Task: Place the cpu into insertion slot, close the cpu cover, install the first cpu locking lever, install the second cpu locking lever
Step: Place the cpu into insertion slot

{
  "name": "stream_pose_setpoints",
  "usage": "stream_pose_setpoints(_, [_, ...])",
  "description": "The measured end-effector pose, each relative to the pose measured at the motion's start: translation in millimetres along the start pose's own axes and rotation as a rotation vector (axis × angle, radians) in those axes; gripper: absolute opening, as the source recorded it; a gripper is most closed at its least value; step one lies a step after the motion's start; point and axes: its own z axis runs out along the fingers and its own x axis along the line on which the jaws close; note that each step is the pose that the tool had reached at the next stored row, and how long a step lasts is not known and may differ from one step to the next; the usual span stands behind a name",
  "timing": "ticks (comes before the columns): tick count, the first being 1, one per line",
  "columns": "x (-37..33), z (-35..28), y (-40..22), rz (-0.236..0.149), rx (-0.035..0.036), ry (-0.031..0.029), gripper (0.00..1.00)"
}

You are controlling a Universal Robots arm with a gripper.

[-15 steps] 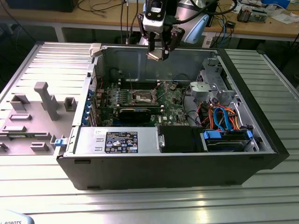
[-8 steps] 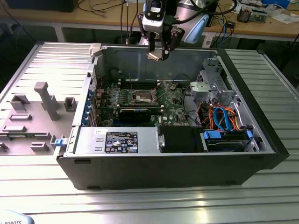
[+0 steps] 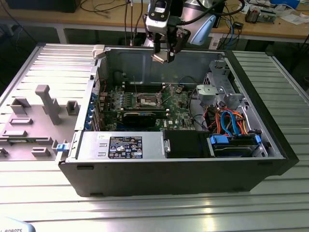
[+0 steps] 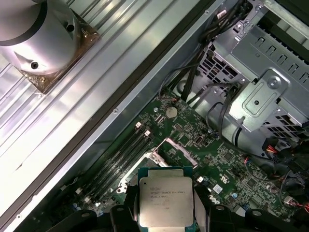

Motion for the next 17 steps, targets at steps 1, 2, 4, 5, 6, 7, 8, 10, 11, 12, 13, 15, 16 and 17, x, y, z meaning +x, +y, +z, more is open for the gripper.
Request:
stream_pose_setpoints(1, [0.0,0.0,0.0,0.006,-0.0001,-0.0006,0.54])
stream_pose_setpoints(2, [0.0,0.1,0.0,0.012,-0.0002,-0.0011,0.54])
stream_pose_setpoints(4, [0.0,0.1,0.0,0.025,-0.0005,-0.0023,0.54])
stream_pose_setpoints(5, [0.0,0.1,0.0,0.034,-0.0006,-0.0030,0.54])
stream_pose_setpoints(6, [0.0,0.2,0.0,0.041,-0.0008,-0.0037,0.54])
stream_pose_setpoints(7, [0.0,0.2,0.0,0.047,-0.0009,-0.0042,0.54])
stream_pose_setpoints(8, [0.0,0.2,0.0,0.051,-0.0010,-0.0046,0.54])
stream_pose_setpoints(10, [0.0,0.2,0.0,0.061,-0.0012,-0.0055,0.54])
stream_pose_setpoints(11, [0.0,0.2,0.0,0.069,-0.0013,-0.0063,0.54])
stream_pose_setpoints(12, [0.0,0.3,0.0,0.074,-0.0014,-0.0066,0.54])
stream_pose_setpoints(13, [0.0,0.3,0.0,0.078,-0.0015,-0.0070,0.54])
stream_pose_setpoints(15, [0.0,0.3,0.0,0.089,-0.0017,-0.0080,0.54])
stream_pose_setpoints(16, [0.0,0.3,-0.1,0.097,-0.0019,-0.0087,0.54])
stream_pose_setpoints(17, [0.0,0.4,-0.1,0.109,-0.0022,-0.0098,0.54])
